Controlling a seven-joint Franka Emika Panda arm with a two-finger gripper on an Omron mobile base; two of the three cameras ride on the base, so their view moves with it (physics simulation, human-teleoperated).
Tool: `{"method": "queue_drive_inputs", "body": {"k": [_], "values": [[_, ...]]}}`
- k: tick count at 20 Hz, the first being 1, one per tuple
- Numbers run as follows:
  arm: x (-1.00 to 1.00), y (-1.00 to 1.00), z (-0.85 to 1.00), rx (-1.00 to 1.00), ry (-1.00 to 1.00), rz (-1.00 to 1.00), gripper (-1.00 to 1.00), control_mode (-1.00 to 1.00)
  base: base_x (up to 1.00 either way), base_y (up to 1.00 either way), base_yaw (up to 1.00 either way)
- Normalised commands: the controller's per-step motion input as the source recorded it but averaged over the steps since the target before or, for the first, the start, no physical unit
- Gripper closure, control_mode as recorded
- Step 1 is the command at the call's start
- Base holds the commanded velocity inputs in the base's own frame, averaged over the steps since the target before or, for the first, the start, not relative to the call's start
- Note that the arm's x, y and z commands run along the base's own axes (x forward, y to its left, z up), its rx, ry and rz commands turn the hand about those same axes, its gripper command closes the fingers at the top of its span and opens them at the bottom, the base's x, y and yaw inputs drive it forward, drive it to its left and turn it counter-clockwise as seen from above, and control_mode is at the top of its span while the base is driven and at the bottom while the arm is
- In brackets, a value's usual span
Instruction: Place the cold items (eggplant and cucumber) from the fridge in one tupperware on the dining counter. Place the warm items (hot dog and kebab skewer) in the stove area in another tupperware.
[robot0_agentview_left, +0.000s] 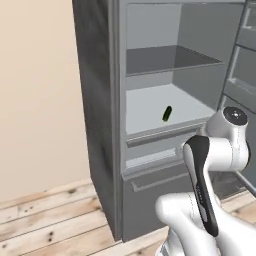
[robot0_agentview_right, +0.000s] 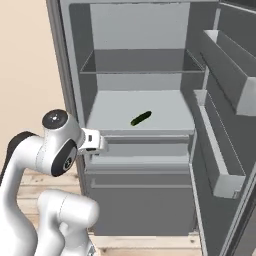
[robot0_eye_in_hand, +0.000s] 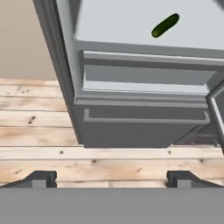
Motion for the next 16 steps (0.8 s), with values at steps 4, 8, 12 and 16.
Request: {"method": "queue_drive_inputs", "body": {"k": [4,8,12,16], "values": [[0.00,0.00,0.00,0.00,0.00,0.00,-1.00,1.00,0.57,-0.65,0.41],[0.00,0.00,0.00,0.00,0.00,0.00,-1.00,1.00,0.60,-0.56,0.41],[0.00,0.00,0.00,0.00,0.00,0.00,-1.00,1.00,0.48,-0.54,0.41],[0.00,0.00,0.00,0.00,0.00,0.00,-1.00,1.00,0.39,-0.52,0.41]]}}
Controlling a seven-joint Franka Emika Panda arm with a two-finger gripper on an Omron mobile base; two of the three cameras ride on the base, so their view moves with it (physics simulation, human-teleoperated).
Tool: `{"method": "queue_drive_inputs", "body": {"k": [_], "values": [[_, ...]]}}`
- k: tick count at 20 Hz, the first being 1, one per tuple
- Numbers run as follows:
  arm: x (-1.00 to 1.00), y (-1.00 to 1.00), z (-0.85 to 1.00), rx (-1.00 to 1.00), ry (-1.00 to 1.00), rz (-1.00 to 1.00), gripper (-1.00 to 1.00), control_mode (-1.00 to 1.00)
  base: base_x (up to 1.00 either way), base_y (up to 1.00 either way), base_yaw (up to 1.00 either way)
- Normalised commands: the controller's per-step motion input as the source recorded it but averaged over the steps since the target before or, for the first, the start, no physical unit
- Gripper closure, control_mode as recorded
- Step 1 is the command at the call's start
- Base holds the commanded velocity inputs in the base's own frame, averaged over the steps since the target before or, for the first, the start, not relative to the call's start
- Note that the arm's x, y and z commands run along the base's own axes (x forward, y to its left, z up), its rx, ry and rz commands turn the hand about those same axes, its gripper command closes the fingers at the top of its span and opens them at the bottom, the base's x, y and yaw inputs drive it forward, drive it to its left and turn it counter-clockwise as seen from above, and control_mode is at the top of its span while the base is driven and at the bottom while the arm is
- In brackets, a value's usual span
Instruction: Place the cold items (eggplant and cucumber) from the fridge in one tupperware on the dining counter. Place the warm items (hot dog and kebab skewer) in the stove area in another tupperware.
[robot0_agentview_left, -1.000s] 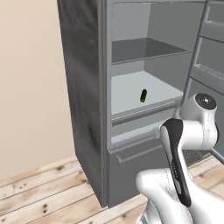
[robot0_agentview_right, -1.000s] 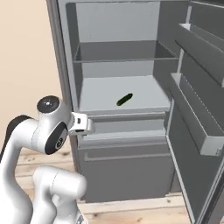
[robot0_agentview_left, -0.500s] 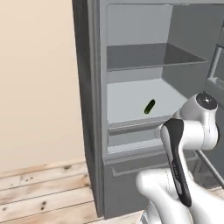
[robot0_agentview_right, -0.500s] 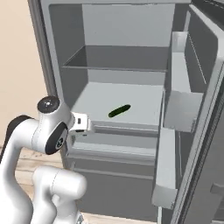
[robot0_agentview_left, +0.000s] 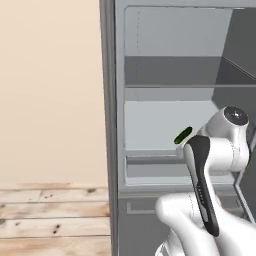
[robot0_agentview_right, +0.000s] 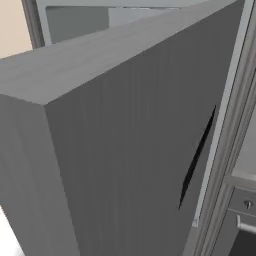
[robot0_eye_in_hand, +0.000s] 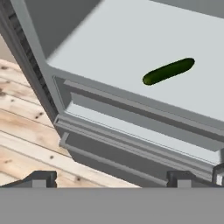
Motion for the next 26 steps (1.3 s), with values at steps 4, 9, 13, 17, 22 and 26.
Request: {"method": "queue_drive_inputs", "body": {"k": [4,9,13,17,22,26], "values": [[0.00,0.00,0.00,0.00,0.00,0.00,-1.00,1.00,0.33,-0.43,0.32],[0.31,-0.15,0.00,0.00,0.00,-0.17,-1.00,-1.00,0.00,0.00,0.00],[0.32,-0.29,-0.01,0.00,0.00,-0.60,-1.00,-1.00,0.00,0.00,0.00],[0.48,-0.57,-0.10,0.03,0.03,-0.54,-1.00,-1.00,0.00,0.00,0.00],[0.93,-0.16,-0.18,0.06,0.04,-0.09,-1.00,-1.00,0.00,0.00,0.00],[0.89,-0.17,-0.39,0.04,0.08,-0.07,-1.00,-1.00,0.00,0.00,0.00]]}}
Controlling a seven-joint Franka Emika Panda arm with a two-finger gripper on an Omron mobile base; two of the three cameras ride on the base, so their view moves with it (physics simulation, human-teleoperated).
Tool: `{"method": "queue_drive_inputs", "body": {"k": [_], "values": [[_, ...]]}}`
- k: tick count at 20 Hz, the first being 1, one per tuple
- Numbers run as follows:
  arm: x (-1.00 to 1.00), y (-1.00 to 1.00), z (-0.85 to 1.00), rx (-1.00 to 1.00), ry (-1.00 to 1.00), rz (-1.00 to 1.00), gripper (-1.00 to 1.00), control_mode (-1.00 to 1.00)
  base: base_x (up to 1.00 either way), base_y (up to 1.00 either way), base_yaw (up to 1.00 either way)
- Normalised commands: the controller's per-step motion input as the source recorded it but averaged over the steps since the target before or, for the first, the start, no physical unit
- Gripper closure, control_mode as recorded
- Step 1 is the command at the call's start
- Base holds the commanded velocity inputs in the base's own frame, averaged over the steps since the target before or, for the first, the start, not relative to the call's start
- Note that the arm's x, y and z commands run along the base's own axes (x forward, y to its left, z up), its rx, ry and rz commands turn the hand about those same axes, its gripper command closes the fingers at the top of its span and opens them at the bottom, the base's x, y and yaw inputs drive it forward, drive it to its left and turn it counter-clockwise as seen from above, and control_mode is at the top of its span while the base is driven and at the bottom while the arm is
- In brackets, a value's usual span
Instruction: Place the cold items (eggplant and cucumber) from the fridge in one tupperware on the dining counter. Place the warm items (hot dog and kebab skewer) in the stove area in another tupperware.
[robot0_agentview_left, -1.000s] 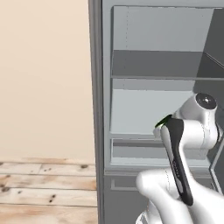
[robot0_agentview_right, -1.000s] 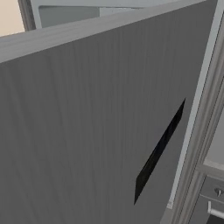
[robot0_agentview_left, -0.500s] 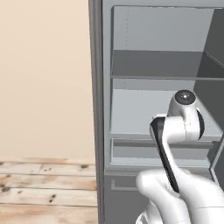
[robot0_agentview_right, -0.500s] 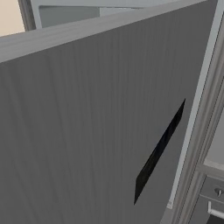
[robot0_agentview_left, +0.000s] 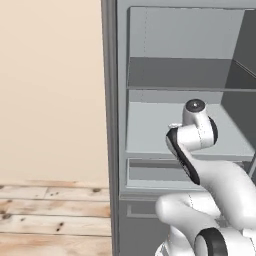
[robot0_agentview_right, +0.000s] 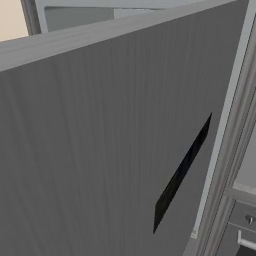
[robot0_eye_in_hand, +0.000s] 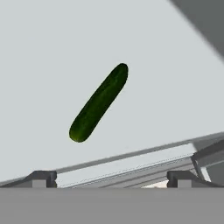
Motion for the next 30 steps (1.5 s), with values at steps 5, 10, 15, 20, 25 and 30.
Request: {"method": "queue_drive_inputs", "body": {"k": [5,10,15,20,25,30], "values": [[0.73,-0.37,-0.52,0.08,0.15,-0.20,-1.00,-1.00,0.00,0.00,0.00],[0.71,-0.04,-0.37,0.02,0.00,-0.17,-1.00,-1.00,0.00,0.00,0.00],[0.60,-0.02,-0.42,0.01,0.00,-0.18,-1.00,-1.00,0.00,0.00,0.00],[0.15,-0.15,-0.41,0.00,0.00,-0.21,-1.00,-1.00,0.00,0.00,0.00],[0.00,-0.23,-0.59,0.00,0.00,-0.25,-1.00,-1.00,0.00,0.00,0.00],[-0.23,-0.48,-1.00,0.10,-0.15,-0.21,-1.00,-1.00,0.00,0.00,0.00]]}}
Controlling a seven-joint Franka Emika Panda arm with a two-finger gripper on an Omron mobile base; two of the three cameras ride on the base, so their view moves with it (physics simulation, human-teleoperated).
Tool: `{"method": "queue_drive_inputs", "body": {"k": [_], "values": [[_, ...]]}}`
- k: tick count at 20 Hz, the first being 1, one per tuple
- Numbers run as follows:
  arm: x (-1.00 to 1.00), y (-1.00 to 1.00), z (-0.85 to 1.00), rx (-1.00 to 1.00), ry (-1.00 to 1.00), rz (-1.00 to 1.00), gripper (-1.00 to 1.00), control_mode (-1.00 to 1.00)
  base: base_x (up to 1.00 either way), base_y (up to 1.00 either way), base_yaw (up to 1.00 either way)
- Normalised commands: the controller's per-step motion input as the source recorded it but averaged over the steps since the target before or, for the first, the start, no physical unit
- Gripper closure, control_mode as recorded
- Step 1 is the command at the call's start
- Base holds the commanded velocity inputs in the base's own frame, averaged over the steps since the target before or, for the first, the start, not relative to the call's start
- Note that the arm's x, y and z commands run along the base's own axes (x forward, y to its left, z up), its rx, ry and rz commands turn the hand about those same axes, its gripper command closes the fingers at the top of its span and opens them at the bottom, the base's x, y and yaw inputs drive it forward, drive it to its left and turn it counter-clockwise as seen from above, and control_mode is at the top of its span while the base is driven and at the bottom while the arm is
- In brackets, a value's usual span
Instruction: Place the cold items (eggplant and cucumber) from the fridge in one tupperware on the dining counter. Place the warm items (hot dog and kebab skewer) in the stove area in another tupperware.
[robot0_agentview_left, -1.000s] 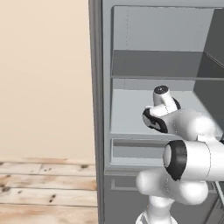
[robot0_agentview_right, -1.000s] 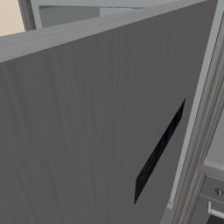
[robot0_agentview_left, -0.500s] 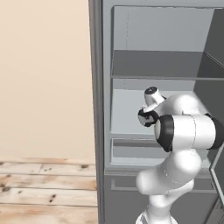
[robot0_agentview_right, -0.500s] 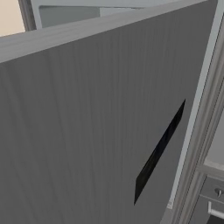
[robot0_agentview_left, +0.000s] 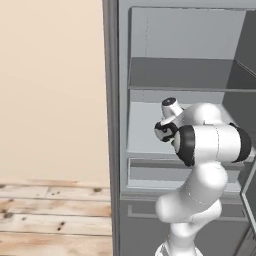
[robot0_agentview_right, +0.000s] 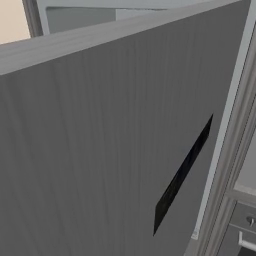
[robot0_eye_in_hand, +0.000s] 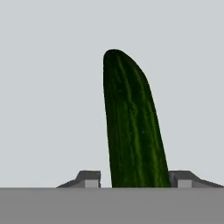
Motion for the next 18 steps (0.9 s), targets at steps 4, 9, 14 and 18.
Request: {"method": "queue_drive_inputs", "body": {"k": [4,9,14,18], "values": [[-0.25,-0.34,-1.00,0.11,-0.33,-0.08,1.00,-1.00,0.00,0.00,0.00],[0.00,-0.12,-1.00,0.12,-0.09,-0.07,1.00,-1.00,0.00,0.00,0.00],[-0.30,-0.15,-0.65,0.17,-0.03,-0.03,1.00,-1.00,0.00,0.00,0.00],[-1.00,-0.03,-0.34,0.17,-0.25,0.00,1.00,-1.00,0.00,0.00,0.00]]}}
